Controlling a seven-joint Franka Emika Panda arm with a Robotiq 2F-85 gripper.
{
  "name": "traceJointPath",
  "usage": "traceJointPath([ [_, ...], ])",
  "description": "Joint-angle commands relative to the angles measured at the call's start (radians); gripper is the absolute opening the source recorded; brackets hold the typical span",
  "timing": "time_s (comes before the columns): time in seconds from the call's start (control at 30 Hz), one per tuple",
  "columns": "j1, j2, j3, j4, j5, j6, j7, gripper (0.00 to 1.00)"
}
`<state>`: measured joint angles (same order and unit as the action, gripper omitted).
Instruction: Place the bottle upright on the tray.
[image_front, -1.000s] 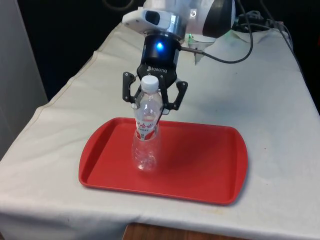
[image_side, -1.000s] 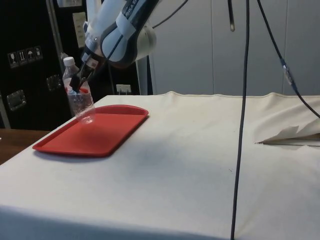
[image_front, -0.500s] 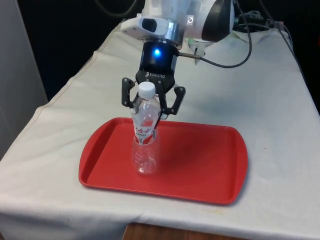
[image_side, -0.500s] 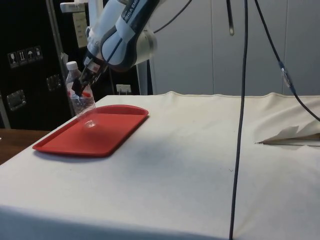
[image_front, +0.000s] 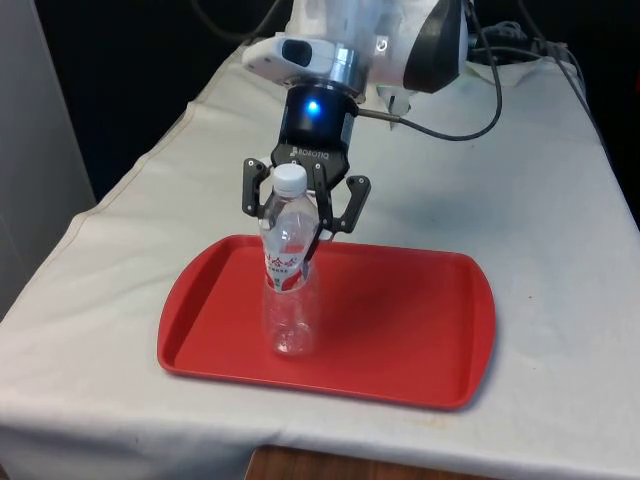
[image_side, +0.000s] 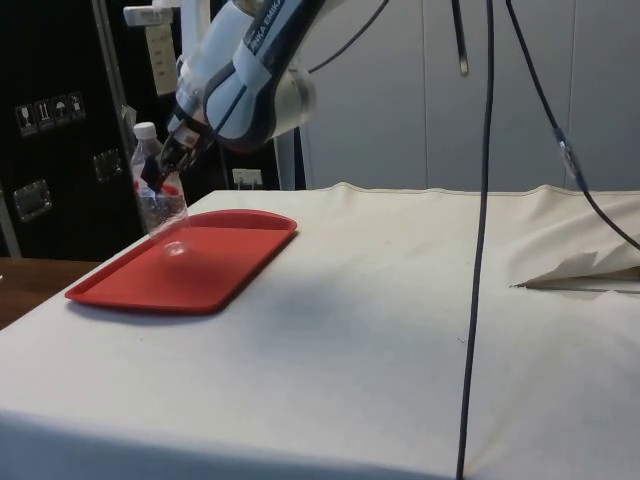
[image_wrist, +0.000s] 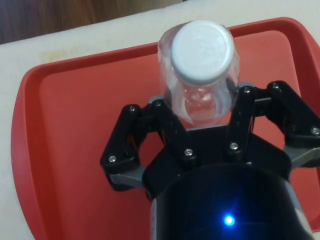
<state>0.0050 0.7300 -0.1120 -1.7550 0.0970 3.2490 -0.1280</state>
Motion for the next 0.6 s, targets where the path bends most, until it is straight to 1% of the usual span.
traceJointPath([
  [0.0,-0.022,0.007,0.034,0.005,-0.002,0.021,-0.002,0.14],
  [0.13,-0.018,0.013,0.029,0.005,-0.003,0.032,0.01,0.14],
  [0.17,0.0,0.01,0.0,0.0,0.0,0.02,0.014,0.14],
  [0.2,-0.018,0.015,0.029,0.005,-0.002,0.035,0.012,0.14],
  [0.37,-0.013,0.018,0.022,0.004,-0.003,0.043,0.027,0.14],
  [0.4,-0.009,0.017,0.015,0.003,-0.003,0.04,0.027,0.14],
  [0.43,0.001,0.016,0.0,0.0,0.0,0.033,0.029,0.14],
  [0.47,-0.007,0.017,0.012,0.002,-0.002,0.039,0.027,0.14],
  [0.57,-0.003,0.016,0.006,0.002,-0.002,0.037,0.028,0.14],
])
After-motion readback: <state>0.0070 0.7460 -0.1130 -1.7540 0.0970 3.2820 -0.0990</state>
